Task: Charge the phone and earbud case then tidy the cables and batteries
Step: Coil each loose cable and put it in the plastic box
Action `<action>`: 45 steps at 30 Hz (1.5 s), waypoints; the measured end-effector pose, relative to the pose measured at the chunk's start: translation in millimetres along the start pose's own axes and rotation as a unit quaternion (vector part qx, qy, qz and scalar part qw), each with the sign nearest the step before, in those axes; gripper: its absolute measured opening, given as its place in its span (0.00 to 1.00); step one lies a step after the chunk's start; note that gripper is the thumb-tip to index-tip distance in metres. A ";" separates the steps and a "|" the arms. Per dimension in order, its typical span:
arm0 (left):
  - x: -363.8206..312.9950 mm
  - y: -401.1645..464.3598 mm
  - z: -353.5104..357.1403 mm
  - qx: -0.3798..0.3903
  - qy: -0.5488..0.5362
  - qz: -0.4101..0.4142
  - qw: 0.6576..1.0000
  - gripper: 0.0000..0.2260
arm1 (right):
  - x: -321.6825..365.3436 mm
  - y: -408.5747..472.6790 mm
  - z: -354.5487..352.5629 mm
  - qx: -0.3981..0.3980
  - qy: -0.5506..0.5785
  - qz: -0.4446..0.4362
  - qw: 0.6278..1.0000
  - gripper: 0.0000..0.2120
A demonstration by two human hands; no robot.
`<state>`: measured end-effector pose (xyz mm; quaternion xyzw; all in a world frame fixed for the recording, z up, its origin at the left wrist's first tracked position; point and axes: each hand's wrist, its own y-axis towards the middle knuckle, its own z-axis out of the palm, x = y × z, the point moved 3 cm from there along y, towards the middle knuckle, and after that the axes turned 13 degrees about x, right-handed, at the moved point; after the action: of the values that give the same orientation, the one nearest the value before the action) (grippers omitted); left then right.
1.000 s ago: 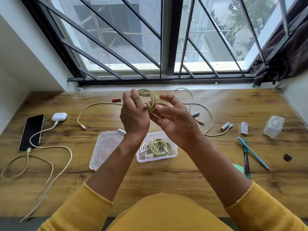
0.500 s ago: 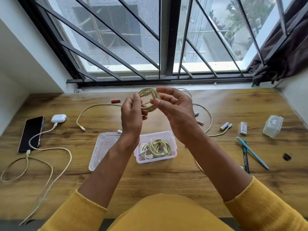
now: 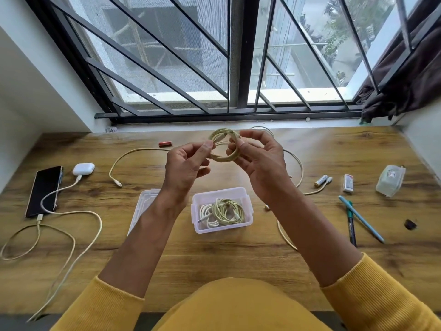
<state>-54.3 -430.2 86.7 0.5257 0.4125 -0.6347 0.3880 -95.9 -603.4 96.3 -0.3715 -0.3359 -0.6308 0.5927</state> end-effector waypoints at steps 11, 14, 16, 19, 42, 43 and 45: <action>12.6 0.9 9.1 -0.012 -0.082 -0.036 0.996 0.09 | -5.7 -4.0 4.2 -0.018 -0.049 0.013 0.999 0.14; 14.4 1.1 9.3 -0.006 -0.078 -0.028 0.997 0.09 | -6.4 -3.6 1.4 -0.062 -0.100 0.015 0.993 0.10; 15.6 0.5 8.0 0.004 -0.067 -0.019 0.998 0.08 | -6.2 -3.6 -0.7 -0.078 -0.143 0.013 0.987 0.09; 18.4 0.2 5.4 0.004 -0.054 -0.006 0.999 0.07 | -8.3 -4.4 -2.3 -0.086 -0.156 0.010 0.984 0.09; 56.7 -15.0 -22.6 0.008 0.056 -0.105 0.993 0.06 | -43.0 -11.6 -27.1 -0.033 -0.246 0.132 0.960 0.17; 57.3 -17.4 -23.5 0.010 0.074 -0.104 0.992 0.05 | -45.3 -12.1 -28.3 -0.030 -0.263 0.134 0.955 0.16; 58.8 -22.4 -24.8 0.019 0.108 -0.103 0.989 0.04 | -48.8 -13.6 -30.6 -0.031 -0.305 0.138 0.942 0.12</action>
<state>-75.0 -402.6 28.5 0.5532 0.4916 -0.6184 0.2643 -110.6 -604.6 39.0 -0.6070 -0.4266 -0.4090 0.5313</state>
